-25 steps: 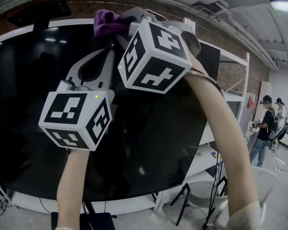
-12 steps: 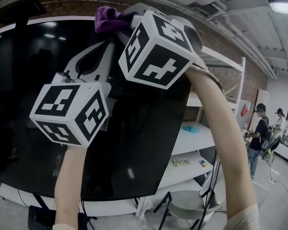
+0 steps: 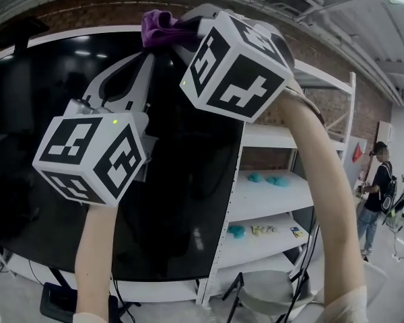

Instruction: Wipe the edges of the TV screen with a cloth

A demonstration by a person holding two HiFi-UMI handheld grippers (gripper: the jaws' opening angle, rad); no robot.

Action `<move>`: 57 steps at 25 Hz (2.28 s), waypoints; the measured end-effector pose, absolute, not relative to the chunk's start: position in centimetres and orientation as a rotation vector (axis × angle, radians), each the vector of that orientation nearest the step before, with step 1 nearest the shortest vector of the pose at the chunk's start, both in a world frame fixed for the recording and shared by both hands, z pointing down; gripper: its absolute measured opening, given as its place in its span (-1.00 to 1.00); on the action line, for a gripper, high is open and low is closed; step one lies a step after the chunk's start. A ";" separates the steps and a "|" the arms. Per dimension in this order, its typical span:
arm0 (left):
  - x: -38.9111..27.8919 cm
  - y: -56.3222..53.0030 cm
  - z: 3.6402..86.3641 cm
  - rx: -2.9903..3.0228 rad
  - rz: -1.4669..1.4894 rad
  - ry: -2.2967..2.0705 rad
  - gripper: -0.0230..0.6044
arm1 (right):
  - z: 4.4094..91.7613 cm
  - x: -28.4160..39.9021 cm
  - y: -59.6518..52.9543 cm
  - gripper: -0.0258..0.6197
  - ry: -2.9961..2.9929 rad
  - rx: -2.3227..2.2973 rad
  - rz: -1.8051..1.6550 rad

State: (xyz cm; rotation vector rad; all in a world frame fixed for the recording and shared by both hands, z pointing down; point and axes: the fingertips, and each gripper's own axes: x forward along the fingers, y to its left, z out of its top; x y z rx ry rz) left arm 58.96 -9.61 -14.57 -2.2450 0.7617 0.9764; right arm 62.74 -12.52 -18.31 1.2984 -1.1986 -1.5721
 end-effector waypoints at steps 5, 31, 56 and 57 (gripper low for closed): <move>62.5 -9.1 -14.7 -2.246 0.907 0.789 -0.88 | -18.5 66.0 -11.6 -0.73 -1.252 1.307 -1.565; 73.0 -3.8 -8.8 -2.072 0.611 1.184 -0.88 | -15.2 78.8 -8.8 -0.73 -1.779 1.360 -1.714; 71.4 -8.3 11.2 -2.053 0.324 1.445 -0.88 | 9.8 79.1 -9.8 -0.73 -1.907 1.247 -1.596; 71.5 -8.8 12.6 -2.059 0.293 1.447 -0.88 | 11.2 79.0 -10.0 -0.73 -1.910 1.249 -1.580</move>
